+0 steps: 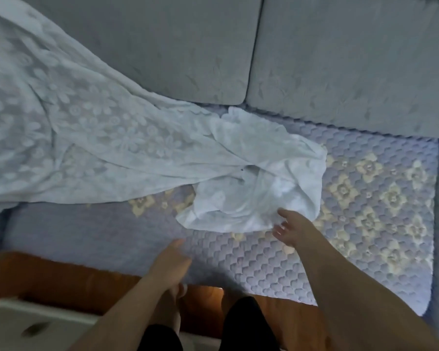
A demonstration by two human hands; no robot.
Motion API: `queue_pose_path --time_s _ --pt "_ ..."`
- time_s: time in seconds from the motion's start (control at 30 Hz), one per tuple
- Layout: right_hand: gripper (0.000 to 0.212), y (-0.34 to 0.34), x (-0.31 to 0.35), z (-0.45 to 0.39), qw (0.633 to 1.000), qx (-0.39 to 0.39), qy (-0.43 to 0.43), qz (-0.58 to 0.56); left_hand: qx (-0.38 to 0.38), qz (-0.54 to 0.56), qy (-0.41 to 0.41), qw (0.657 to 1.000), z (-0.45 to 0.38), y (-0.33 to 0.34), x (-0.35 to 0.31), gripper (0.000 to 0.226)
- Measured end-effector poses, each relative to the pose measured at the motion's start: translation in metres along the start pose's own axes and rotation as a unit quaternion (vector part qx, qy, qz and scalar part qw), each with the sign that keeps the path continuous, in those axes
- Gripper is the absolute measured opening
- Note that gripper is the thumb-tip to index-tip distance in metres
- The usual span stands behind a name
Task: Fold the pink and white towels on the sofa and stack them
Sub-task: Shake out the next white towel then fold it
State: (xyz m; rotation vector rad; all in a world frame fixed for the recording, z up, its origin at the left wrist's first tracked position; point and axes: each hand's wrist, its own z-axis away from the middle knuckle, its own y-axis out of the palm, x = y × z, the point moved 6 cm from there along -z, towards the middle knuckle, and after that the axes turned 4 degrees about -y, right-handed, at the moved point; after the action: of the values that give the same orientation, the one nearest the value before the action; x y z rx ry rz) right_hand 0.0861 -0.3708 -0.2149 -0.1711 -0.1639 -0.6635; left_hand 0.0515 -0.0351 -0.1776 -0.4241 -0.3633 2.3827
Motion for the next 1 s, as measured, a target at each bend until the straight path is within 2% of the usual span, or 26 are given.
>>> queue_pose_path --time_s 0.07,0.13,0.17,0.27,0.37,0.43,0.53,0.6,0.63,0.67,0.73,0.8,0.83,0.87,0.9,0.93,0.97,1.0 --pt "0.034 -0.003 0.011 0.019 0.999 0.028 -0.020 -0.009 -0.001 -0.026 -0.003 1.000 0.010 0.016 -0.013 0.063" --pt "0.012 -0.011 0.024 0.053 0.995 0.070 -0.048 -0.054 0.020 -0.064 0.029 0.997 0.029 0.031 -0.031 0.071" --pt "0.010 -0.016 0.029 0.076 0.990 0.093 -0.057 -0.090 0.035 -0.081 0.047 0.995 0.039 0.037 -0.042 0.075" --pt "0.020 -0.033 0.040 0.143 0.971 0.148 -0.099 -0.158 0.022 -0.129 0.115 0.985 0.056 0.054 -0.074 0.082" --pt "0.017 -0.049 0.030 0.174 0.978 0.132 -0.102 -0.122 0.009 -0.193 0.141 0.971 0.051 0.065 -0.097 0.072" --pt "0.013 -0.062 0.015 0.165 0.991 0.081 -0.089 -0.062 -0.027 -0.306 0.142 0.941 0.029 0.064 -0.096 0.060" --pt "0.012 -0.078 -0.013 0.127 0.997 0.021 -0.069 -0.030 -0.065 -0.454 0.145 0.877 -0.026 0.058 -0.074 0.049" --pt "0.011 -0.078 -0.034 0.103 0.998 0.006 -0.064 -0.017 -0.079 -0.516 0.191 0.831 -0.051 0.052 -0.064 0.052" --pt "0.011 -0.076 -0.044 0.095 0.998 0.007 -0.059 -0.018 -0.081 -0.521 0.222 0.820 -0.050 0.051 -0.066 0.052" --pt "0.011 -0.072 -0.052 0.094 0.998 0.014 -0.053 -0.006 -0.070 -0.500 0.247 0.827 -0.039 0.050 -0.073 0.048" --pt "0.008 -0.061 -0.067 0.110 0.997 0.054 -0.051 0.029 0.022 -0.374 0.259 0.890 0.008 0.056 -0.093 0.041" --pt "0.033 -0.033 -0.089 0.133 0.988 0.077 -0.059 0.122 0.145 -0.164 0.238 0.946 0.082 0.061 -0.117 0.035" --pt "0.041 -0.019 -0.097 0.154 0.984 0.082 -0.055 0.147 0.193 -0.050 0.231 0.952 0.121 0.062 -0.129 0.025" --pt "0.038 -0.023 -0.092 0.176 0.980 0.034 -0.121 0.154 0.217 0.032 0.230 0.948 0.154 0.059 -0.138 0.019" --pt "0.028 -0.025 -0.085 0.201 0.954 -0.010 -0.190 0.233 0.223 0.076 0.245 0.940 0.184 0.055 -0.150 0.021" --pt "0.017 -0.015 -0.073 0.226 0.917 -0.019 -0.245 0.314 0.222 0.105 0.269 0.931 0.205 0.050 -0.161 0.024" --pt "0.014 -0.017 -0.050 0.253 0.871 -0.019 -0.351 0.344 0.232 0.142 0.292 0.917 0.224 0.046 -0.171 0.028" --pt "0.018 -0.030 -0.030 0.283 0.863 -0.034 -0.398 0.309 0.249 0.180 0.310 0.900 0.237 0.041 -0.179 0.032"
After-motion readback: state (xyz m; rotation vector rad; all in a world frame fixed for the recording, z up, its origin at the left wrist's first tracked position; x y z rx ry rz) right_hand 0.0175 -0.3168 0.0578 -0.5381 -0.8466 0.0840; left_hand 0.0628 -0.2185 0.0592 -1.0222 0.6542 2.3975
